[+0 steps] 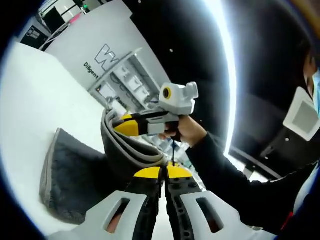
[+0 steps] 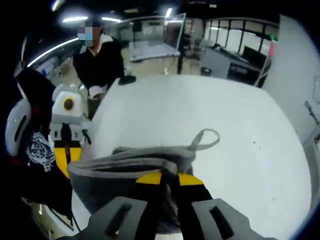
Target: Open the folded towel by lifting each exposed corner and separating the folded layers until the towel lies flat within the target outline without major curled edges
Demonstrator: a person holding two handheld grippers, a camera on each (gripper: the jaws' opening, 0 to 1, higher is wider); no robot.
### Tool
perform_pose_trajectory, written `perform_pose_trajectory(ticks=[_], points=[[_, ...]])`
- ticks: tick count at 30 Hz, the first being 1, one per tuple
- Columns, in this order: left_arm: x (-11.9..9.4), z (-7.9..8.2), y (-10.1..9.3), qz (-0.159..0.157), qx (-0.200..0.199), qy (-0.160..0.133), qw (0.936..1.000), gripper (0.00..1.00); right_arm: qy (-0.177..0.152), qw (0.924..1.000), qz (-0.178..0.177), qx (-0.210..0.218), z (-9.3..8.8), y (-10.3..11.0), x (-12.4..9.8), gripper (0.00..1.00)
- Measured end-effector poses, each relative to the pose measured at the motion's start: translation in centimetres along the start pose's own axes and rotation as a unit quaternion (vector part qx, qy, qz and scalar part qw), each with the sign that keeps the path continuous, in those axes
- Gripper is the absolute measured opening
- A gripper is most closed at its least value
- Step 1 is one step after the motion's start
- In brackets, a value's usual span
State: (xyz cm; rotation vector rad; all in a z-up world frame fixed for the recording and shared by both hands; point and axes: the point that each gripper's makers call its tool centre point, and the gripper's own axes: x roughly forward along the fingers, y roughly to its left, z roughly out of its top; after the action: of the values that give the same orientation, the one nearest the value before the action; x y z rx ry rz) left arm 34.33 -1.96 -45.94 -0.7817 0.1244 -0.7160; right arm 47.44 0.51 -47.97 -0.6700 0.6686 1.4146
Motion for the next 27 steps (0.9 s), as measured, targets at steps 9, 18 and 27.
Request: perform_pose_trajectory(ticks=[9,18,27], points=[[0.6,-0.4,-0.4,-0.007,0.002,0.01,0.9999,0.0,-0.002,1.0,-0.003,0.008,-0.7,-0.2,-0.5,0.05],[1.2,-0.8,-0.9,-0.01,0.006,0.015,0.9998,0.0,-0.005,0.9999,-0.006,0.01,-1.1,-0.2,-1.1,0.05],[1.6,-1.0,-1.4,-0.014,0.008,0.018,0.9997,0.0,-0.014,0.9998,-0.011,0.009,-1.5,-0.2,-1.8,0.05]])
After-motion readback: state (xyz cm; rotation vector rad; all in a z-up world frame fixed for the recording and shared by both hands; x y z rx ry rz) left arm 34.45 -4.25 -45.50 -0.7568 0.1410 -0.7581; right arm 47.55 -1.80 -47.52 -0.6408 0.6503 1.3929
